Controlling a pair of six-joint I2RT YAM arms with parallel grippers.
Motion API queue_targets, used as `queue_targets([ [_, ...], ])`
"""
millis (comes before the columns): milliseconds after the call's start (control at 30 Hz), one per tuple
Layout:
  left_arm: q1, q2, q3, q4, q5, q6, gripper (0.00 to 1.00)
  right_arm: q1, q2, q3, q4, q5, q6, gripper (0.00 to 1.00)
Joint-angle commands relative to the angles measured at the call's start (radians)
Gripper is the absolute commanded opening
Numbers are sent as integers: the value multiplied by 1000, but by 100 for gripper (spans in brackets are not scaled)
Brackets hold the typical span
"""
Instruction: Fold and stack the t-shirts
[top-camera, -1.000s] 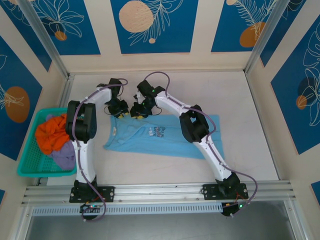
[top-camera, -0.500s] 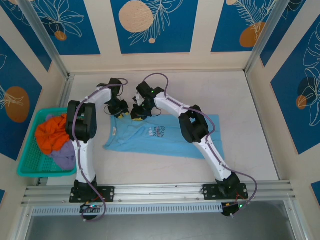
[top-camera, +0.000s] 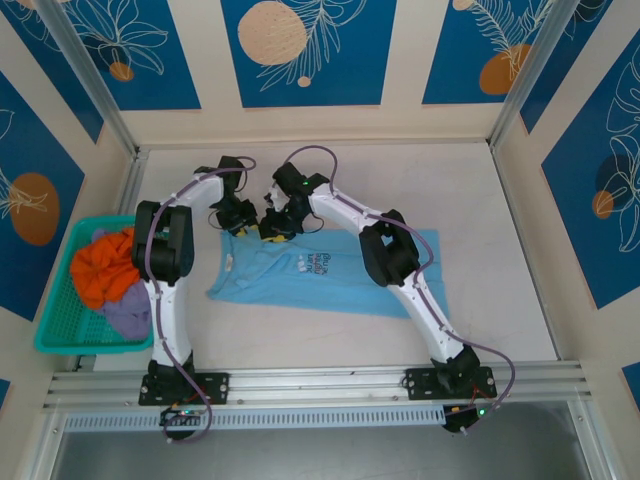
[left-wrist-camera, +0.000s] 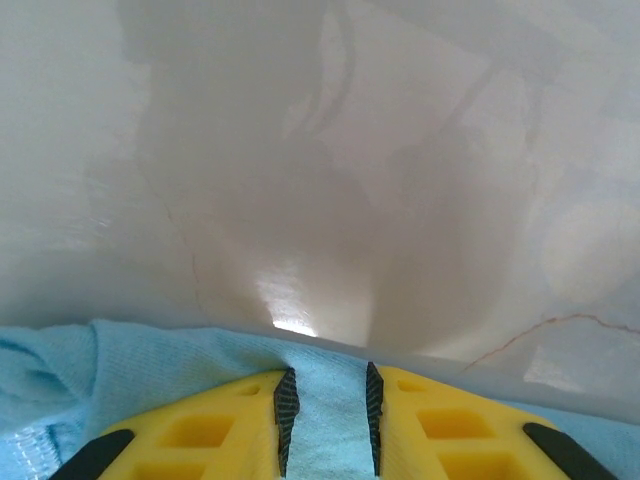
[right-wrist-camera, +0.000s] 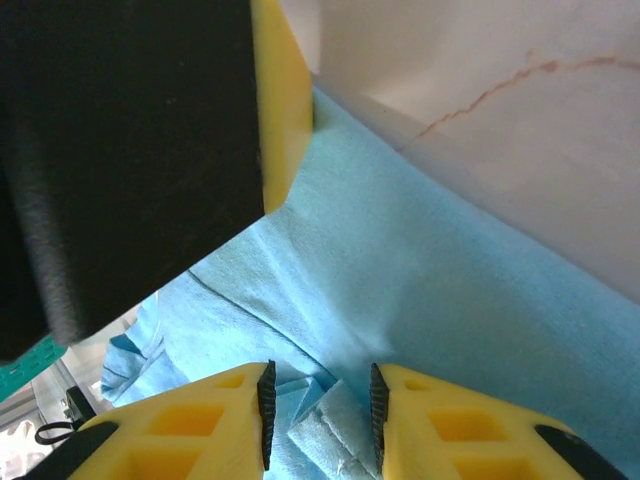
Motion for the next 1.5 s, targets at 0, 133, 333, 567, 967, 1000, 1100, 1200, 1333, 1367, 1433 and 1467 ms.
queue_targets([
  [0,9,45,3,-15,-34,18,29,8,-60,-12,-24,-43,-21,31],
  [133,8,43,2,-14,-35,19,29,8,-61,-16,-32,-43,-29,22],
  [333,9,41,0,-14,-37,19,29,7,-76,-34,-33,-40,-41,8],
  [567,8,39,-1,-13,-42,22,29,5,-123,-96,-12,-58,-44,0],
  [967,9,39,1,-13,-56,31,29,-5,-258,-328,45,-135,-92,0],
  [1000,8,38,1,-13,-58,33,29,-7,-273,-352,50,-141,-98,0],
  [1100,7,38,0,-13,-60,38,29,-9,-310,-421,55,-154,-120,0],
  [1200,6,38,1,-14,-62,40,29,-13,-344,-499,69,-172,-139,0],
  [1333,6,37,0,-14,-65,42,29,-17,-384,-597,92,-187,-151,0],
  [1367,6,38,0,-14,-64,42,29,-18,-393,-617,97,-192,-155,0],
  [1433,4,38,2,-14,-62,43,29,-18,-406,-647,98,-198,-163,0],
  [1467,4,39,2,-14,-61,43,30,-18,-409,-658,92,-198,-168,0],
])
